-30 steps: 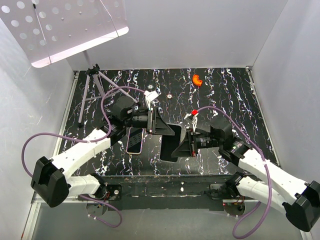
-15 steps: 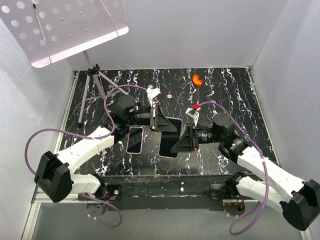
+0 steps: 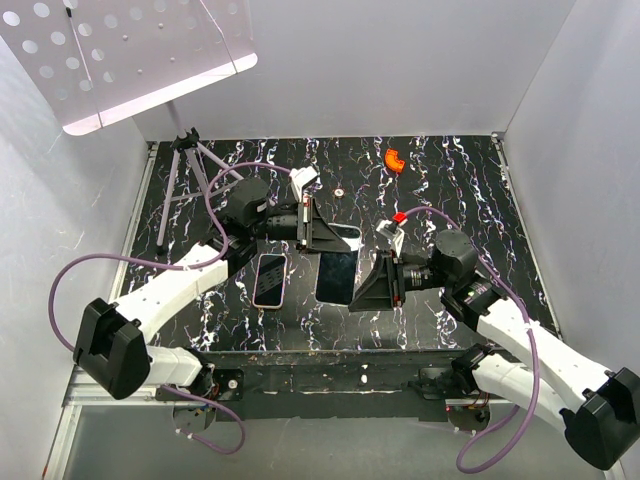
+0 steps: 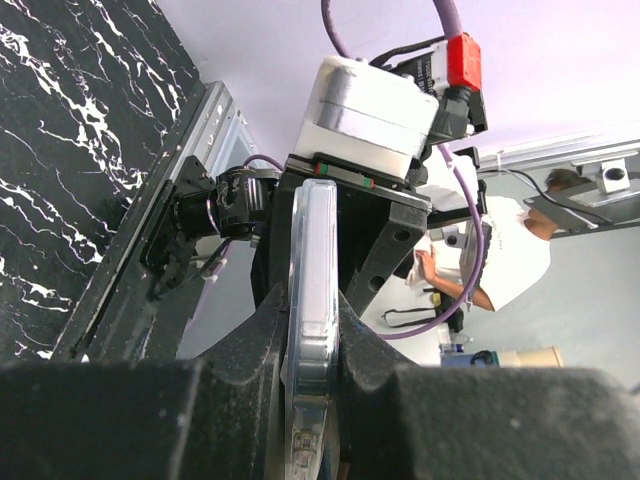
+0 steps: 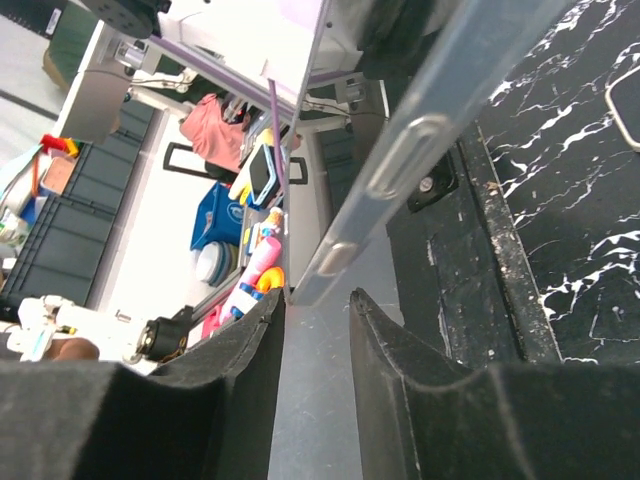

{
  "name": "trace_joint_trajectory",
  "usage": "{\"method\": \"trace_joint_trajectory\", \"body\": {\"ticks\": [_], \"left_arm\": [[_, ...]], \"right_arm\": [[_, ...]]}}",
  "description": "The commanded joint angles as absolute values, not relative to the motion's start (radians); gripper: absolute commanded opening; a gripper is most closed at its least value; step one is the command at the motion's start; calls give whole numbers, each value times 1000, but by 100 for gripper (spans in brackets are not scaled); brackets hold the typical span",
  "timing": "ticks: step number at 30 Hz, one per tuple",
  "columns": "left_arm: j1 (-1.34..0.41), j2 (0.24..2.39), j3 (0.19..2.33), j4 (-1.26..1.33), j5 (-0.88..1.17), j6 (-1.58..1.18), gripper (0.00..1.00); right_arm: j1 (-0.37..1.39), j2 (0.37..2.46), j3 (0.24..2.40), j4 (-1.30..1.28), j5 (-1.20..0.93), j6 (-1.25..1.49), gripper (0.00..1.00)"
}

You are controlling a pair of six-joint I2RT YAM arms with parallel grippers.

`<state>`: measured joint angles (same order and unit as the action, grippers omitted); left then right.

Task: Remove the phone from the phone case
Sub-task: Remove the phone case from the phone.

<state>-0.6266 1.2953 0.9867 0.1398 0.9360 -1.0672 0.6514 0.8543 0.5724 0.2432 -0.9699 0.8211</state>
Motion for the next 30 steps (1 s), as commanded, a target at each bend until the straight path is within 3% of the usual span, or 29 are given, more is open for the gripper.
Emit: {"method": "trace_joint_trajectory", "body": {"ticks": [1,19,21,24,30], "left_arm": [[-609,1299,1032,219,999,-1140,0],[-611,1307,1061,219,1040,-1094,0],[-609,1308,1071,222,1061,-1086,0],[-609,1319,1083,238,1103,-1095,0],[-607,1370,1094,335,1144,-1280,0]], "right_arm": [[647,851,568,345,-1052,839,36],[646,1000,626,522,-1109,930,35],[646,1012,637,520,-1121,919,30],[644,1014,653,459,-1144,810,2],[647,951,768,2,-987,346,1]]}}
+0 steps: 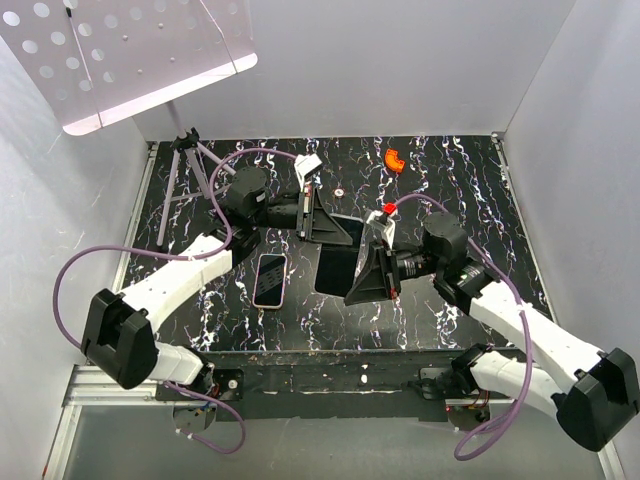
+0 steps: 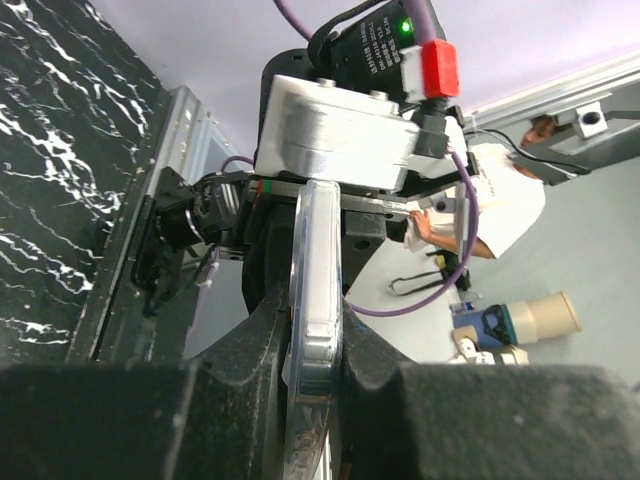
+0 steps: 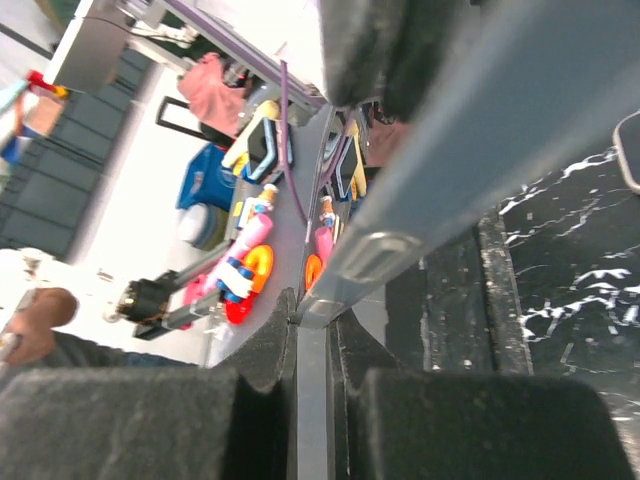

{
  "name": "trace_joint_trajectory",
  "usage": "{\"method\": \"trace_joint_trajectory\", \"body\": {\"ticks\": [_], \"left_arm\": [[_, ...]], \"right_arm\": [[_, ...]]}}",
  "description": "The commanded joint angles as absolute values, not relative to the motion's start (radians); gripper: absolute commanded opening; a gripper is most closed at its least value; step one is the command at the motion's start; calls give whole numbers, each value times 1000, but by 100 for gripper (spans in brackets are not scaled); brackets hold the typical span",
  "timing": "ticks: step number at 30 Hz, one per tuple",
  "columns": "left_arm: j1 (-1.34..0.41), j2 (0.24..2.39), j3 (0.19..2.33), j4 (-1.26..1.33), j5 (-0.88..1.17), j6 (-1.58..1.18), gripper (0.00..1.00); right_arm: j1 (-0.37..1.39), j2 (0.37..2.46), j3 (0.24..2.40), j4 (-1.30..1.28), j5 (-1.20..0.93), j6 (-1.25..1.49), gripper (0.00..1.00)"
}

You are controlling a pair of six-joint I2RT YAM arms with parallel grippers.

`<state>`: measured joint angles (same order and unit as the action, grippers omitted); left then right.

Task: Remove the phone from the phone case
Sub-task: Remove the phone case from the phone.

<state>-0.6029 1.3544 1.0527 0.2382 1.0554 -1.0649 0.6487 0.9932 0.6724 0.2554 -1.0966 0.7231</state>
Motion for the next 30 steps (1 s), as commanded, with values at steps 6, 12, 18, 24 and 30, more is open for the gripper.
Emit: {"method": "trace_joint_trajectory", "body": {"ticks": [6,12,18,24,30], "left_arm": [[-603,1456,1060,731,1166,-1629,0],[-612,1470,1058,922,1154,-1788,0],[-615,1485,1039,1071,1137,-1916,0],[-618,1526,1031,1074,1131,-1931,0],[-618,1607,1046,1169,1132,-2006,0]], "right_arm": [[647,972,833,-89,-954,187,1],[649,962,879,-143,-877,84,1],[653,977,945,-218,-852,3,1],[673,1003,1054,-313,-775,-92,1],[689,1041,1146,-403,-697,-176,1]]}}
